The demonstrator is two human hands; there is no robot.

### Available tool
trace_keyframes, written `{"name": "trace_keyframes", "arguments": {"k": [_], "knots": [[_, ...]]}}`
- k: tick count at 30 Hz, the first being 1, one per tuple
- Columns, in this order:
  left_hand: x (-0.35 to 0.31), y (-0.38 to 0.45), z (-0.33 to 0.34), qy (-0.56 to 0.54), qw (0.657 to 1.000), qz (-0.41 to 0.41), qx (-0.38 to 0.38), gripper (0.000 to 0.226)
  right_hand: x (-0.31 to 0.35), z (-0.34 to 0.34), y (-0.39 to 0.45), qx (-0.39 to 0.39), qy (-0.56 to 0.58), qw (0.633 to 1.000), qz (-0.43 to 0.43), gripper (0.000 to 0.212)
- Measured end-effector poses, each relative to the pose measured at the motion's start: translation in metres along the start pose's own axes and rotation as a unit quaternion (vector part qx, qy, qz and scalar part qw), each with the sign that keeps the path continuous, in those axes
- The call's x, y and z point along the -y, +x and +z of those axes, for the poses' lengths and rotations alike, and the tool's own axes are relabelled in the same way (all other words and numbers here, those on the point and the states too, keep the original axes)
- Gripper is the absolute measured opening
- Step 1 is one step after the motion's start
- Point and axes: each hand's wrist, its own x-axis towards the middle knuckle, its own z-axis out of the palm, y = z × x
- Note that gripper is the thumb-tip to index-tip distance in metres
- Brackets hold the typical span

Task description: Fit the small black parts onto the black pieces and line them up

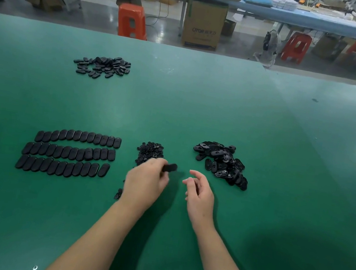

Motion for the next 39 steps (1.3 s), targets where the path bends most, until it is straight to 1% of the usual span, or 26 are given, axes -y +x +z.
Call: {"name": "trace_keyframes", "arguments": {"k": [2,4,6,9,12,14,16,19,25,28,31,35,39], "knots": [[0.021,-0.001,-0.011,-0.01,0.994,-0.103,-0.021,0.017,0.001,0.0,-0.001,-0.004,-0.001,1.0,0.003,0.018],[0.047,-0.005,-0.021,0.007,0.983,-0.184,-0.015,0.016,0.002,0.0,-0.001,-0.004,-0.009,1.0,0.001,0.018],[0.07,-0.014,-0.028,0.038,0.972,-0.232,-0.001,0.015,0.002,0.0,-0.001,-0.003,-0.018,1.0,-0.002,0.019],[0.089,-0.025,-0.031,0.064,0.963,-0.261,0.004,0.019,0.003,0.001,-0.002,-0.004,-0.029,1.0,0.0,0.019],[0.094,-0.028,-0.033,0.084,0.964,-0.252,0.004,0.021,0.004,0.001,-0.003,-0.005,-0.035,0.999,0.001,0.02],[0.093,-0.028,-0.034,0.092,0.97,-0.225,0.008,0.016,0.004,0.001,-0.003,-0.007,-0.036,0.999,0.0,0.02],[0.093,-0.028,-0.034,0.1,0.973,-0.206,0.02,0.019,0.005,0.001,-0.004,-0.009,-0.039,0.999,-0.002,0.02],[0.095,-0.029,-0.034,0.099,0.973,-0.21,0.017,0.024,0.007,0.001,-0.005,-0.01,-0.046,0.999,-0.006,0.02],[0.1,-0.029,-0.035,0.09,0.97,-0.225,0.007,0.027,0.007,0.001,-0.005,-0.011,-0.05,0.999,-0.005,0.021],[0.098,-0.028,-0.035,0.062,0.98,-0.189,0.002,0.024,0.007,0.002,-0.005,-0.011,-0.054,0.998,-0.005,0.021],[0.092,-0.027,-0.032,0.026,0.988,-0.146,0.033,0.019,0.008,0.001,-0.005,-0.01,-0.059,0.998,-0.006,0.021],[0.09,-0.028,-0.027,0.004,0.988,-0.141,0.062,0.014,0.007,0.001,-0.005,-0.008,-0.062,0.998,-0.007,0.021],[0.091,-0.029,-0.025,-0.008,0.989,-0.135,0.058,0.009,0.007,0.001,-0.004,-0.007,-0.071,0.997,-0.008,0.021]]}}
